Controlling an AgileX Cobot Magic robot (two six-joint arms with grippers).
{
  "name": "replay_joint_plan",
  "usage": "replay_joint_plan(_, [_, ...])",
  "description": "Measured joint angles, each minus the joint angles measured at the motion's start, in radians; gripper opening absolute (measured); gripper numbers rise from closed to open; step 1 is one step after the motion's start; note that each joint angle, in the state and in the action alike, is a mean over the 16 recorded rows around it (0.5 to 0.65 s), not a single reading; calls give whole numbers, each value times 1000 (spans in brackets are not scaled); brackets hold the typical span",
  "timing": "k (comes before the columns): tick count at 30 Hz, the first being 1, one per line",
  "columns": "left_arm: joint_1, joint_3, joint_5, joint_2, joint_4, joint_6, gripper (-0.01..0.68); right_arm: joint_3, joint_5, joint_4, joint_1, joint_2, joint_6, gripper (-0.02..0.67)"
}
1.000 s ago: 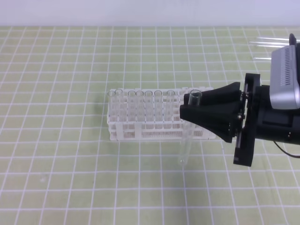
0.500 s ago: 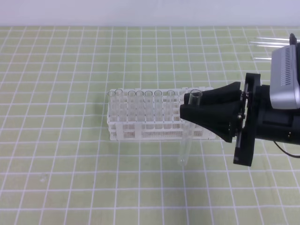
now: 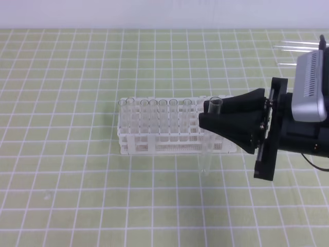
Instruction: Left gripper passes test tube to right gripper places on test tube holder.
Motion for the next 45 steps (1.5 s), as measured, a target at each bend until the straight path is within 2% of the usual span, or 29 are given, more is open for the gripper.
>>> replay_joint_plan(12, [-1, 0, 6, 5, -1, 0, 70, -4, -169, -3, 0, -32, -33, 105])
replay_joint_plan(18, [-1, 0, 7, 6, -2, 0, 70, -46, -349, -83, 0, -76, 51, 105])
replay_joint_plan(22, [-1, 0, 5, 4, -1, 0, 70, -89, -500, -237, 16, -104, 261, 105])
replay_joint_plan(31, [-1, 0, 4, 3, -1, 0, 70, -128, -948, -902, 147, -105, 1147, 105])
replay_joint_plan(36, [0, 0, 2, 2, 0, 0, 70, -87, -1227, -1221, 246, -53, 1546, 105])
replay_joint_plan(39, [-1, 0, 4, 4, -1, 0, 70, -57, -1368, -1341, 290, -7, 1677, 105])
replay_joint_plan(45, [0, 0, 0, 1, 5, 0, 70, -17, -1549, -1424, 332, 98, 1743, 105])
